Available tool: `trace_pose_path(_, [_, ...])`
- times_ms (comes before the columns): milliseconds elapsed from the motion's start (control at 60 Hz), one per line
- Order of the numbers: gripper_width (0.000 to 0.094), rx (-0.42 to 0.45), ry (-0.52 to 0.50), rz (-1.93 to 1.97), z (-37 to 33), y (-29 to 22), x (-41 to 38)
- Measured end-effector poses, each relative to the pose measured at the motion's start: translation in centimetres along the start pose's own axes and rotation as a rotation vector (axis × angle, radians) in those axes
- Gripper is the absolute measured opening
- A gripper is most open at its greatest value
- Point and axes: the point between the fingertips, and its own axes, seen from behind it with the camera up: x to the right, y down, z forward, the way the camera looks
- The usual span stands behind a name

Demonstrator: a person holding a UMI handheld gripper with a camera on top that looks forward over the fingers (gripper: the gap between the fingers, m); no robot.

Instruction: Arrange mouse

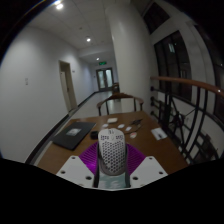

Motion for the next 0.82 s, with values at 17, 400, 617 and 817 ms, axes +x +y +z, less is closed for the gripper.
trace_pose_path(17, [0.0353, -0.008, -0.006, 0.002, 0.6, 1.1, -1.0])
trace_pose_path(400, [0.0439, -0.277, 0.063, -0.212, 5.5, 15.9, -3.9])
trace_pose_path(617, [0.0770, -0.355, -0.041, -0.268, 2.5, 15.5, -3.8])
trace_pose_path(817, [0.0819, -0.346, -0.156, -0.288, -4.8, 14.4, -1.5])
